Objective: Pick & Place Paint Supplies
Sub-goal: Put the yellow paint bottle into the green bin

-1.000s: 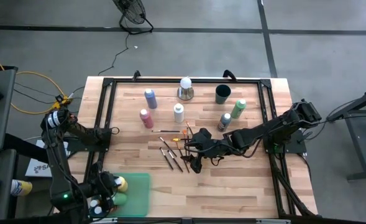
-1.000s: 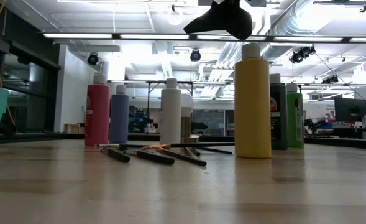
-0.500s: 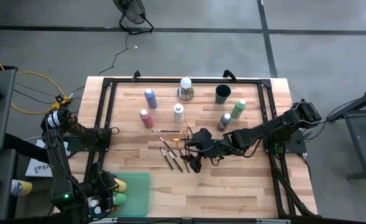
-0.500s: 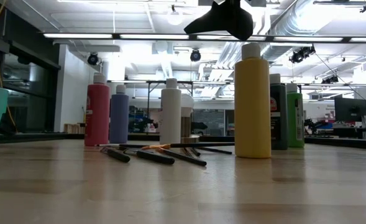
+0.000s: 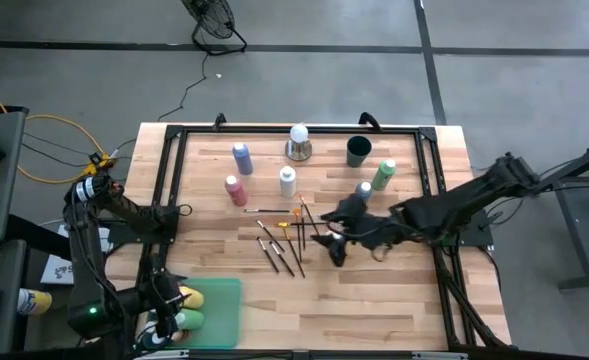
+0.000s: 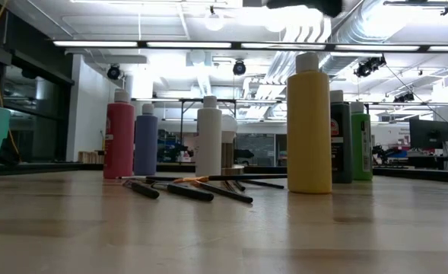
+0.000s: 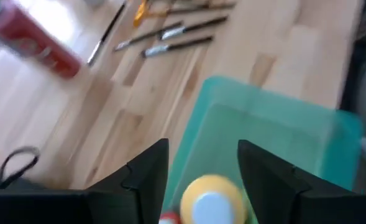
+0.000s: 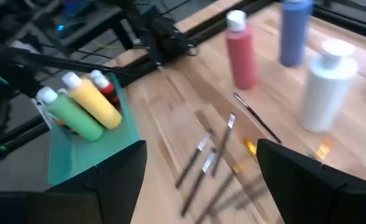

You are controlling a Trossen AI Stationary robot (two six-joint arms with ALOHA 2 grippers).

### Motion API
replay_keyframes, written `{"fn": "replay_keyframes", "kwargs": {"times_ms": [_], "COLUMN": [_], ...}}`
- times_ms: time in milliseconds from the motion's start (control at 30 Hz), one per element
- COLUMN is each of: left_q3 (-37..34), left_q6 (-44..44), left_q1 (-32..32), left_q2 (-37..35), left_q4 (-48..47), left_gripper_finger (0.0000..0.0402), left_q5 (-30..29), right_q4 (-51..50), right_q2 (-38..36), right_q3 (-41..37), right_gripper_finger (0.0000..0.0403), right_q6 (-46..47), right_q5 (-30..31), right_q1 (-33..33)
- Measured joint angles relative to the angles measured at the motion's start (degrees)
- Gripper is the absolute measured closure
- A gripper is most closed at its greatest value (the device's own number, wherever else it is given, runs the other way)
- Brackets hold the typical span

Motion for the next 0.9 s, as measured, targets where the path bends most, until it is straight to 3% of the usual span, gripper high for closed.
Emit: {"fn": "replay_keyframes", "kwargs": {"times_ms": [200,300,400,600,900], "left_q3": [0.7,0.7,0.7,0.7,0.7], "left_q6": [1.8,4.3,7.1,11.9,11.9], "left_q1": [1.5,3.4,5.6,8.8,10.1], "left_q2": [-1.9,-3.3,-3.9,-4.0,-4.0], "left_q4": [-0.2,-0.2,-0.2,0.3,3.3], "left_gripper_finger": [0.0215,0.0215,0.0215,0.0215,0.0215], "left_q5": [-7.4,-8.5,-8.8,-8.8,-8.8], "right_q4": [-19.1,-26.2,-27.0,-24.0,-22.2], "right_q2": [-4.0,-2.7,-0.4,6.4,18.9], "right_q3": [0.0,-0.4,-3.0,-6.9,-7.7], "right_gripper_finger": [0.0105,0.0105,0.0105,0.0105,0.0105], "right_q6": [16.3,26.3,32.1,31.2,29.4], "right_q5": [9.9,11.3,11.4,13.1,22.4], "right_q1": [10.0,16.0,20.6,23.5,19.0]}}
